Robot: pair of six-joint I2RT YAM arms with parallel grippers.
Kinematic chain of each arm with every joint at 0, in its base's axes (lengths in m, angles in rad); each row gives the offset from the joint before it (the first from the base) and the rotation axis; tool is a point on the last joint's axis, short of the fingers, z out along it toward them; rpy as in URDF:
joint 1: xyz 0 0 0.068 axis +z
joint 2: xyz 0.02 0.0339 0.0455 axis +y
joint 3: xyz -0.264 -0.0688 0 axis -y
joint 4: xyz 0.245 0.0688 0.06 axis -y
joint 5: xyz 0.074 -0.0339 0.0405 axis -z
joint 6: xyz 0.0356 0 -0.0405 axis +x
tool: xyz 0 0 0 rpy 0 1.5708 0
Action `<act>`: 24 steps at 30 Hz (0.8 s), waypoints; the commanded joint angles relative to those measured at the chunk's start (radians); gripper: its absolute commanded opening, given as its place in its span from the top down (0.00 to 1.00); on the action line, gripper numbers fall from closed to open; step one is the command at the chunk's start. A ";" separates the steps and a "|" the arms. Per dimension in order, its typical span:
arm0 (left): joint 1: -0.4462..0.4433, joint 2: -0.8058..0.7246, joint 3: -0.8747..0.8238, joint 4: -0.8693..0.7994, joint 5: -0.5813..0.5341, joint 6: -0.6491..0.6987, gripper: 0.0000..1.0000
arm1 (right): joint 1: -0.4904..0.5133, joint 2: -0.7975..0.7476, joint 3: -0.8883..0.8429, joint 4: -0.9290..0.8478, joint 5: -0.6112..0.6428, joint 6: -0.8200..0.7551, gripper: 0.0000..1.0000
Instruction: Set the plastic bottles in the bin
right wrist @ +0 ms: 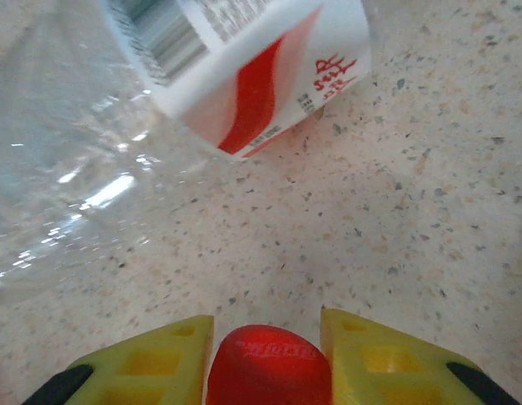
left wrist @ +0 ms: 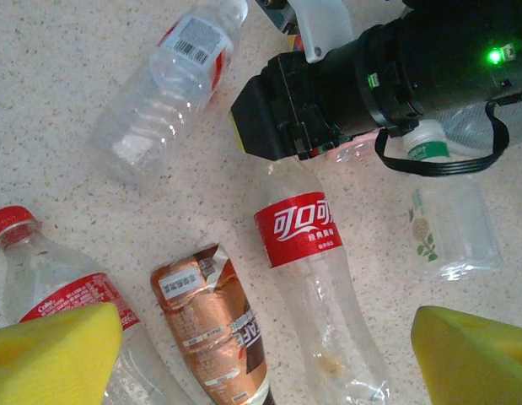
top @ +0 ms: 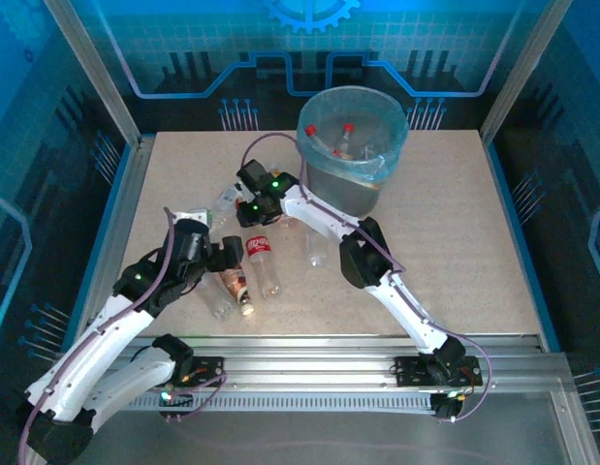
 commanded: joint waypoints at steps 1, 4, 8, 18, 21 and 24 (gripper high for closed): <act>0.011 -0.006 0.062 -0.016 -0.012 0.009 0.10 | 0.005 -0.163 -0.015 0.001 -0.011 -0.036 0.73; 0.012 -0.005 0.096 -0.021 -0.007 0.007 0.10 | 0.014 -0.264 -0.046 0.007 0.007 -0.069 0.75; 0.012 0.019 0.186 -0.015 -0.003 0.012 0.11 | 0.018 -0.421 -0.084 0.031 0.044 -0.127 0.78; 0.008 0.246 0.489 0.146 0.196 0.015 0.16 | -0.026 -0.716 -0.093 0.238 0.301 -0.431 1.00; -0.002 0.341 0.569 0.185 0.267 -0.007 0.19 | -0.075 -0.724 -0.084 0.323 0.404 -0.503 1.00; -0.046 0.411 0.621 0.229 0.285 -0.015 0.20 | -0.129 -0.695 -0.059 0.390 0.534 -0.552 1.00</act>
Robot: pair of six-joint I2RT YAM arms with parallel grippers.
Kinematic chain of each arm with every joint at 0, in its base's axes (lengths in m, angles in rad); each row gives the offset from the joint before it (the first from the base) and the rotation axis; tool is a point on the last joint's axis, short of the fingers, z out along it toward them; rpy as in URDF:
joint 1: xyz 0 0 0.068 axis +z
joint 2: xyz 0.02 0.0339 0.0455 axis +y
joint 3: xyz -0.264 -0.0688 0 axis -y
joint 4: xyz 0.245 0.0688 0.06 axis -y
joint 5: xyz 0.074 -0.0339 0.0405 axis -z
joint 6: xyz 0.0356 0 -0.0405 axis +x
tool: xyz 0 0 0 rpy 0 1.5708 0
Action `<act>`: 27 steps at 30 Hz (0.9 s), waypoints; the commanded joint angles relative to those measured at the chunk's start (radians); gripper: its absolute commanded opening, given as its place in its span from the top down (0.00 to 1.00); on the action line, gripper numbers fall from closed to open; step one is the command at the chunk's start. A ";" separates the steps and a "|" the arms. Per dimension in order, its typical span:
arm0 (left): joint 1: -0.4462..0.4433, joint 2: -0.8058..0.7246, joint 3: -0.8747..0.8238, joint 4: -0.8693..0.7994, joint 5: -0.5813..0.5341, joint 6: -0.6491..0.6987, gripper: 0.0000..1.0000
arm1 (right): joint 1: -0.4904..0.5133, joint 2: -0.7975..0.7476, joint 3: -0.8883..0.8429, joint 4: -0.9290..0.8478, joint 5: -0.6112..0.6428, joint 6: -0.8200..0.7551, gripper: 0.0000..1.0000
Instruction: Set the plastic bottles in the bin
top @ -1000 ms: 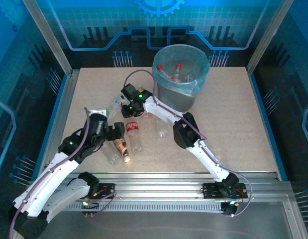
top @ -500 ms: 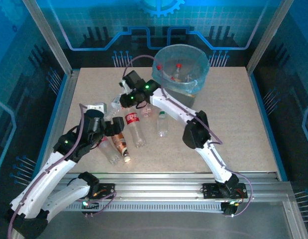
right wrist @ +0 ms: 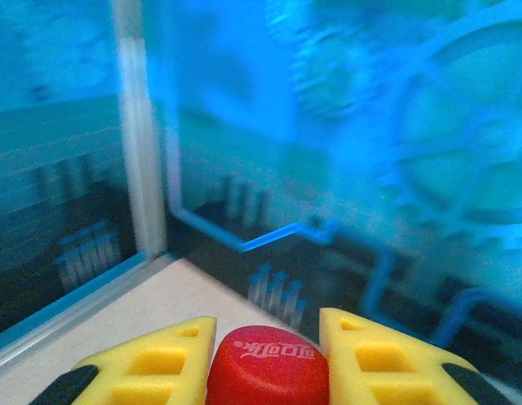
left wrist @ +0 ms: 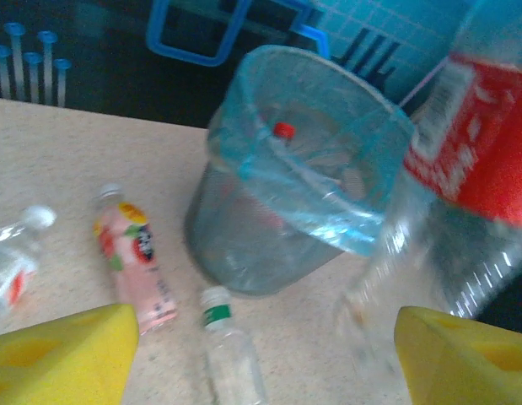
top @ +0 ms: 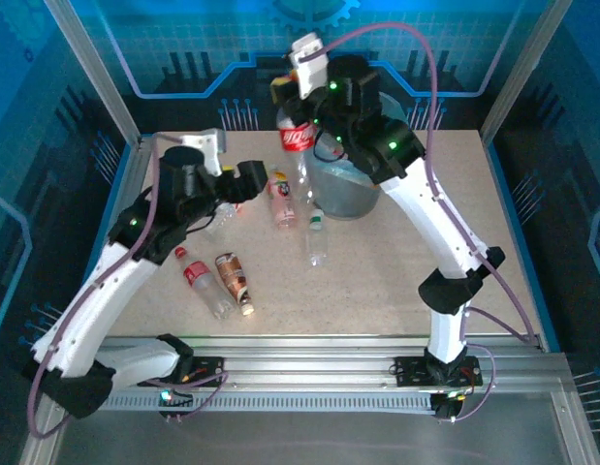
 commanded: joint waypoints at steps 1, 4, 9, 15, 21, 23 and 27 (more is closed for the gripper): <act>-0.051 0.061 0.062 0.083 0.076 -0.009 0.20 | -0.064 0.060 0.017 0.123 0.226 -0.123 1.00; -0.105 0.116 0.092 0.102 0.062 0.005 0.20 | -0.097 0.101 0.025 0.209 0.320 -0.191 1.00; -0.161 0.156 0.087 0.100 0.043 0.006 0.20 | -0.155 0.174 0.086 0.247 0.339 -0.198 1.00; -0.180 0.144 0.031 0.109 0.029 -0.016 0.20 | -0.205 0.246 0.171 0.241 0.316 -0.148 1.00; -0.181 0.125 0.012 0.101 0.012 -0.020 0.19 | -0.224 0.330 0.342 0.234 0.282 -0.130 1.00; -0.180 0.118 0.008 0.101 0.006 -0.020 0.19 | -0.228 0.338 0.376 0.256 0.267 -0.125 1.00; -0.180 0.110 -0.001 0.102 0.001 -0.025 0.19 | -0.243 0.321 0.357 0.331 0.235 -0.104 1.00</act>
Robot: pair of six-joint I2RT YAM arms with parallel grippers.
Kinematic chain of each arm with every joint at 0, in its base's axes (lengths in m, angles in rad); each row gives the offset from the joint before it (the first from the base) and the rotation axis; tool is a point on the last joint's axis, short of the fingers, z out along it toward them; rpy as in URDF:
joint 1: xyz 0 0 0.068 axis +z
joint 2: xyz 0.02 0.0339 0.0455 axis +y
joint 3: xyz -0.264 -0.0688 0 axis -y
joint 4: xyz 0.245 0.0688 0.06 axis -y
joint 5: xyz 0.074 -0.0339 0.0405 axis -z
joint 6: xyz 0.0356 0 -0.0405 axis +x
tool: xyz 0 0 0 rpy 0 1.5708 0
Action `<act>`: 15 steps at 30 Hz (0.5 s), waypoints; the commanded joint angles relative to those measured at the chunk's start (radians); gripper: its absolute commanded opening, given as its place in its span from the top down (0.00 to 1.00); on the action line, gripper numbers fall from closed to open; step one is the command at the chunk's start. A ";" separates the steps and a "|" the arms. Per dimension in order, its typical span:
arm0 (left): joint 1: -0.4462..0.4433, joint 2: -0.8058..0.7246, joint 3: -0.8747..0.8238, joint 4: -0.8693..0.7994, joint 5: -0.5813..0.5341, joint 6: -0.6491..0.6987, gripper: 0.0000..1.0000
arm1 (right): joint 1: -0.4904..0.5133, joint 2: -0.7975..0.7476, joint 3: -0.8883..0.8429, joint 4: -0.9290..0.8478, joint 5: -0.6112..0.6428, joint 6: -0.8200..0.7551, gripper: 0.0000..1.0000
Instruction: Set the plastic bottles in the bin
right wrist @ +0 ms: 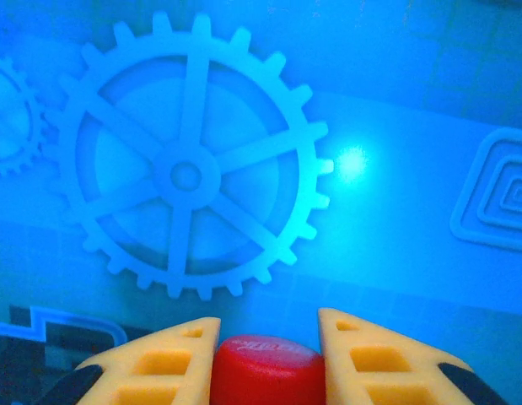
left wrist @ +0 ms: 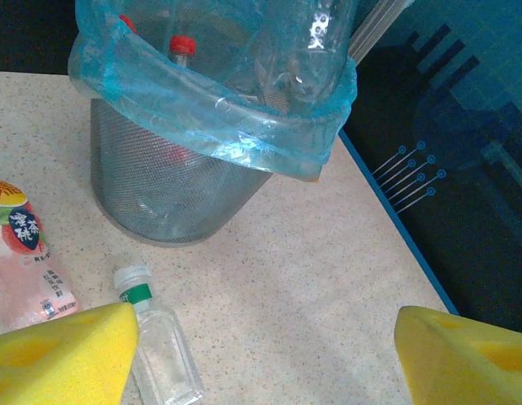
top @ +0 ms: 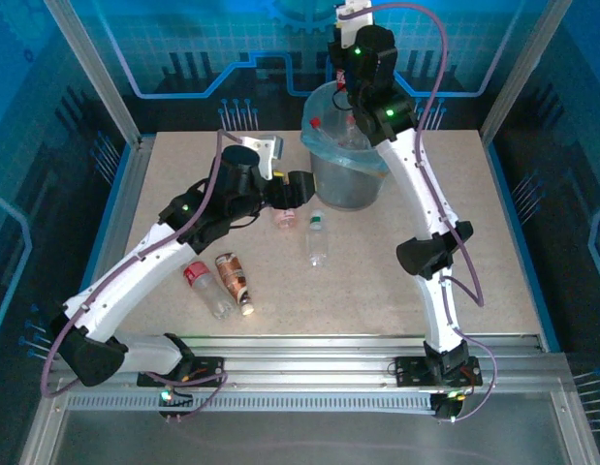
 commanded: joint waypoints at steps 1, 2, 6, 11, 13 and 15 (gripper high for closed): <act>-0.008 -0.038 -0.014 0.013 -0.021 -0.026 0.19 | -0.019 -0.003 0.015 0.141 -0.028 0.015 1.00; -0.009 -0.038 -0.015 0.013 -0.019 -0.025 0.19 | -0.023 0.000 0.004 0.173 -0.027 0.002 1.00; -0.008 -0.042 -0.025 0.013 -0.022 -0.028 0.19 | -0.034 0.044 -0.002 0.230 0.011 -0.072 1.00; -0.009 -0.049 -0.037 0.019 -0.030 -0.027 0.19 | -0.040 0.082 -0.048 0.247 0.066 -0.155 1.00; -0.008 -0.047 -0.038 0.019 -0.027 -0.028 0.19 | -0.039 0.079 -0.109 0.296 0.080 -0.196 1.00; -0.009 -0.046 -0.039 0.020 -0.026 -0.028 0.19 | -0.039 0.070 -0.183 0.369 0.106 -0.245 1.00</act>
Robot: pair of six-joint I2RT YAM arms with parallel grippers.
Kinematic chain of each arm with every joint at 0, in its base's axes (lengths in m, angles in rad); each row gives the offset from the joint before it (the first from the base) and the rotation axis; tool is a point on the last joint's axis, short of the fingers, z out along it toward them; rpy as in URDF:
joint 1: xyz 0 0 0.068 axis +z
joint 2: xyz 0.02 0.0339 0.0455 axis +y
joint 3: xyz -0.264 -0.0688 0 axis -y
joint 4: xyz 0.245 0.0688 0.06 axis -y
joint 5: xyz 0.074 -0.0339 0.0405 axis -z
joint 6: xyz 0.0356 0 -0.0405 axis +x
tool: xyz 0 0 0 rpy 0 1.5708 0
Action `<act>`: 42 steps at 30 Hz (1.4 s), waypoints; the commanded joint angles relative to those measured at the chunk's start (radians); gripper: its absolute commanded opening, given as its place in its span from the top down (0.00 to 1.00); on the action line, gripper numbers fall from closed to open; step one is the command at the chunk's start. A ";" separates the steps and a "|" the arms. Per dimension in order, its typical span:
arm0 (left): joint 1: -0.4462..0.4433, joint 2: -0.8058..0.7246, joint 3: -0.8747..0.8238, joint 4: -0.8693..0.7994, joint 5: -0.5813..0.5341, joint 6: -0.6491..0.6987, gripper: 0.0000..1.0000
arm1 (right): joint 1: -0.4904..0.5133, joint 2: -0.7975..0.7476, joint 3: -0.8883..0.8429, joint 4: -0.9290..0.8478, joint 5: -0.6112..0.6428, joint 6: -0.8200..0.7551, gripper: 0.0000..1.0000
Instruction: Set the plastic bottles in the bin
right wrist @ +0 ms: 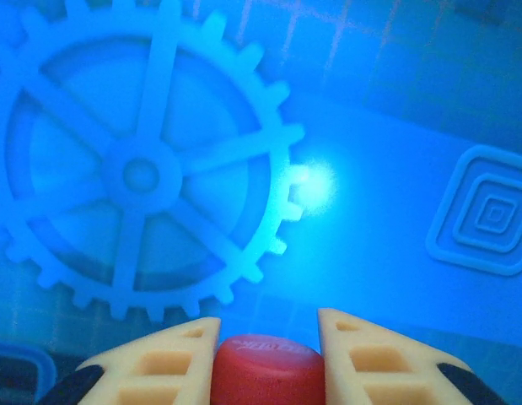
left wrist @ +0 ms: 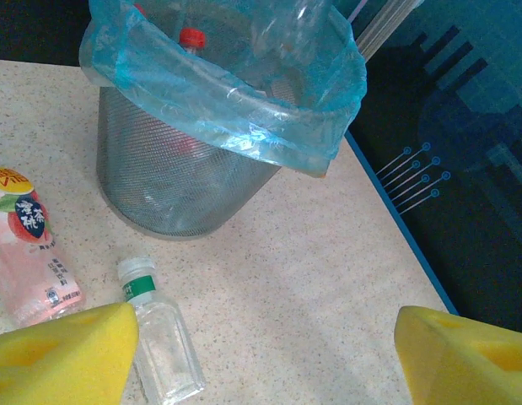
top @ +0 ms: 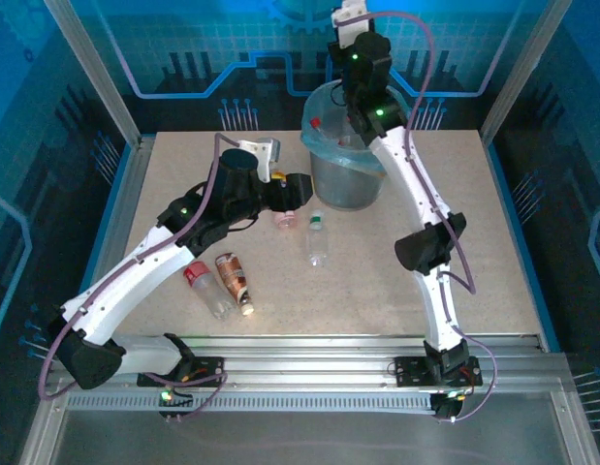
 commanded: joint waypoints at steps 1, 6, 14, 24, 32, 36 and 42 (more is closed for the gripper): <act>-0.008 -0.029 -0.014 0.015 -0.013 -0.007 0.19 | -0.009 0.011 -0.102 0.167 0.070 -0.120 1.00; -0.008 -0.035 -0.037 0.022 -0.019 -0.008 0.19 | -0.015 -0.031 -0.310 0.293 0.113 -0.167 1.00; -0.007 -0.032 -0.050 0.025 -0.018 -0.012 0.19 | -0.026 -0.173 -0.663 0.326 0.079 -0.038 1.00; -0.008 -0.029 -0.064 0.042 -0.007 -0.032 0.19 | -0.050 -0.354 -0.844 0.046 -0.062 0.187 0.91; -0.009 -0.006 -0.060 0.048 -0.002 -0.023 0.19 | -0.091 -0.392 -0.819 -0.254 -0.173 0.300 0.88; -0.007 -0.008 -0.065 0.051 -0.002 -0.026 0.19 | -0.110 -0.394 -0.805 -0.374 -0.208 0.317 0.88; -0.007 -0.016 -0.090 0.058 -0.003 -0.044 0.19 | -0.125 -0.398 -0.819 -0.488 -0.250 0.320 0.90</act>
